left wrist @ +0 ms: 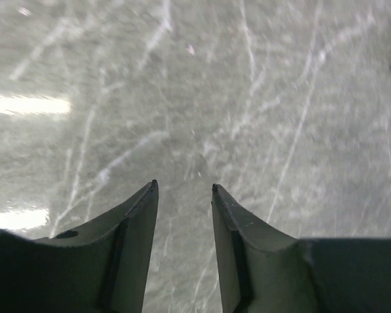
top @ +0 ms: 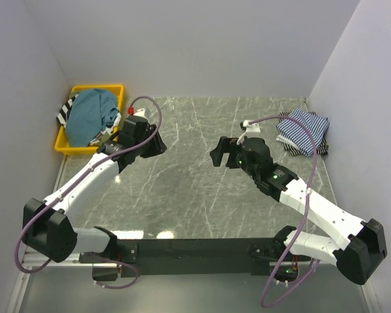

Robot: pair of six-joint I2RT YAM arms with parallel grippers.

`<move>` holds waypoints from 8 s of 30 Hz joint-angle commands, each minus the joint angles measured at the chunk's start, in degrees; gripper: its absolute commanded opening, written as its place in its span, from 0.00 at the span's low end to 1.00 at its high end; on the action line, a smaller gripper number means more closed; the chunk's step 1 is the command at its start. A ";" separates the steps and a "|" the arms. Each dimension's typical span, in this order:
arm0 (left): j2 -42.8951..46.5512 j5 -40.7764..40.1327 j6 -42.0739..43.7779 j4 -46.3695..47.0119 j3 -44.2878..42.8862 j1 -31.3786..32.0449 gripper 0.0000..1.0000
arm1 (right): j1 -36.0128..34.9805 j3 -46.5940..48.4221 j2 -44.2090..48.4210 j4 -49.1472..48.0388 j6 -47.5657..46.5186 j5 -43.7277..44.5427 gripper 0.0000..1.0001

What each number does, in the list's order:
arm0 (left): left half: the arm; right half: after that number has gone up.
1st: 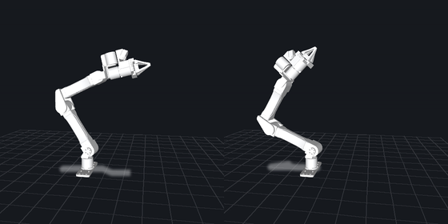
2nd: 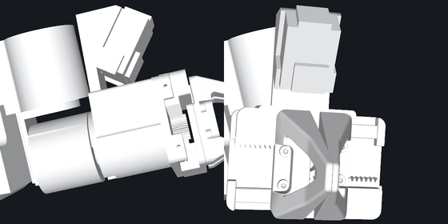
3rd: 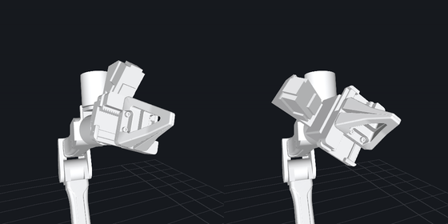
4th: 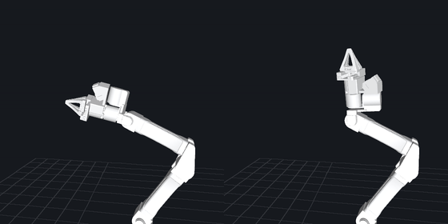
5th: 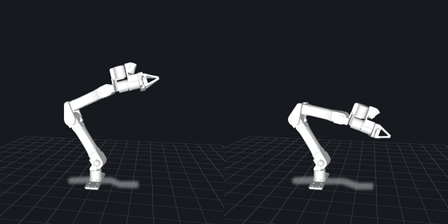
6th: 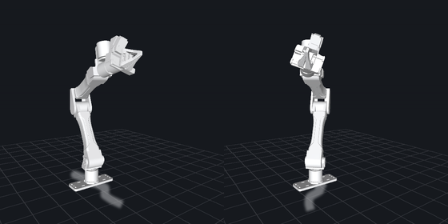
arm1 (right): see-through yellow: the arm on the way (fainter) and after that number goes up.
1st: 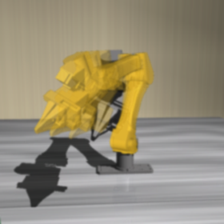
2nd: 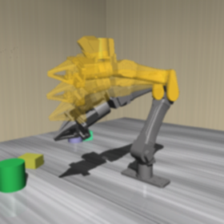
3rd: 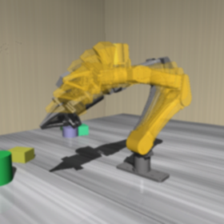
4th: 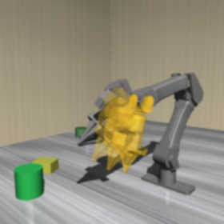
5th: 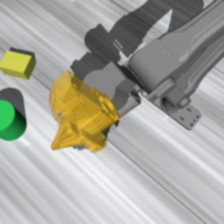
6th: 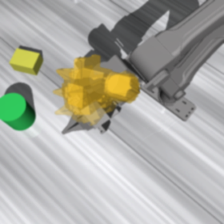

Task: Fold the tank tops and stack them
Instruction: Grab the tank top from the pile, then move the tank top to the center of the board, then flatten the tank top out

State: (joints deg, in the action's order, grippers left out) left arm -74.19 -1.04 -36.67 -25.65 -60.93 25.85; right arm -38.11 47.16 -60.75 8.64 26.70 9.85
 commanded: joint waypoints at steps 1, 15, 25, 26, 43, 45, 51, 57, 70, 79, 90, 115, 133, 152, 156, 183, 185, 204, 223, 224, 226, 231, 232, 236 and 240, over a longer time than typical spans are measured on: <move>-1.74 -8.95 -2.35 -0.89 -4.46 -1.40 0.45 | 0.23 -0.40 1.69 -0.73 -1.38 -0.61 1.00; -40.22 -22.17 -6.41 -1.69 -42.86 -28.91 0.54 | 0.84 0.22 0.81 0.58 -1.30 -2.99 1.00; -57.02 -27.00 -6.22 -5.38 -55.00 -33.40 0.52 | 0.84 -0.13 0.54 -0.29 -1.03 -5.80 1.00; -57.46 -27.26 -6.23 -5.29 -55.00 -33.40 0.50 | 0.84 -0.31 0.55 -0.38 -0.95 -5.80 1.00; -46.76 -27.53 -2.19 0.68 -53.51 -33.32 0.00 | 0.84 -0.49 1.69 0.14 -1.30 -3.52 1.00; -44.82 -26.83 -1.75 2.26 -52.81 -33.32 0.01 | 0.75 -0.40 1.69 0.14 -1.39 -2.56 1.00; -37.35 -24.10 0.71 5.17 -51.84 -31.22 0.01 | 0.84 0.48 1.07 0.23 -1.82 -0.97 1.00; -28.74 -24.27 4.49 7.63 -50.43 -26.30 0.01 | 0.84 1.53 0.37 -0.03 -1.56 1.40 1.00; -13.53 -29.62 9.50 8.51 -47.62 1.12 0.00 | 1.37 2.68 3.62 -5.57 0.72 2.46 1.00; -5.09 -27.27 -5.34 7.71 -29.84 6.59 0.01 | 1.46 2.15 2.75 -8.55 0.99 3.42 1.00; -16.87 5.17 -16.51 14.83 -6.52 -13.02 0.57 | 1.81 -0.57 -9.38 -10.32 4.32 0.09 0.97; -3.49 -4.23 -19.41 17.82 25.59 -7.30 0.52 | -4.87 -16.92 -18.52 -14.97 16.10 -0.35 0.79; 0.10 -10.21 -20.55 24.05 29.55 -9.06 0.46 | -4.78 -14.99 -18.79 -12.95 16.98 3.60 0.23; -7.46 -10.56 -20.03 30.05 26.12 -9.94 0.13 | -4.70 -12.00 -8.96 -3.74 14.88 6.76 0.00; -3.61 -9.95 -19.76 27.85 25.42 -10.03 0.02 | -4.70 -9.54 -4.30 -0.13 13.47 8.08 0.00; 30.16 -6.44 -4.74 1.92 -16.58 -8.62 0.00 | -4.25 28.32 15.66 10.16 -4.72 11.70 0.00; 30.60 -5.65 -4.38 1.48 -19.75 -8.62 0.00 | -4.17 29.83 16.45 9.64 -5.34 9.76 0.00; 31.40 -2.39 -7.27 4.11 -17.13 -8.62 0.01 | -4.17 26.94 19.45 8.41 -7.45 8.78 0.00; -44.87 9.98 -16.42 26.52 -43.13 -16.17 0.36 | 23.60 66.34 -57.88 5.84 -4.02 -11.43 0.42; -44.90 9.92 -16.33 27.22 -42.79 -16.53 0.43 | 23.87 67.96 -59.12 6.99 -4.20 -11.08 0.52; -41.05 8.78 -15.63 28.89 -38.41 -17.06 0.61 | 24.04 67.20 -58.79 8.14 -4.37 -9.94 0.68; -29.98 1.22 -18.78 23.20 -24.44 -16.45 0.62 | 23.78 55.52 -47.74 6.65 -1.04 -4.58 0.74; -25.78 -1.05 -19.93 21.97 -21.81 -16.01 0.59 | 23.69 50.28 -45.70 7.00 -0.43 -3.96 0.74; -13.72 -11.51 -26.51 16.77 -6.08 -12.06 0.51 | 22.47 31.72 -33.85 3.94 3.26 -3.07 0.71; -1.78 -16.53 -27.24 17.91 11.75 -8.10 0.44 | 20.45 11.94 -19.89 -1.34 5.82 -4.04 0.63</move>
State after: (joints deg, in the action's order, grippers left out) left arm -80.36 -10.76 -61.23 -6.35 -57.82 16.29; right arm -16.25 67.94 -85.95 11.14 29.21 5.56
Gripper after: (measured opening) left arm 0.460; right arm 0.647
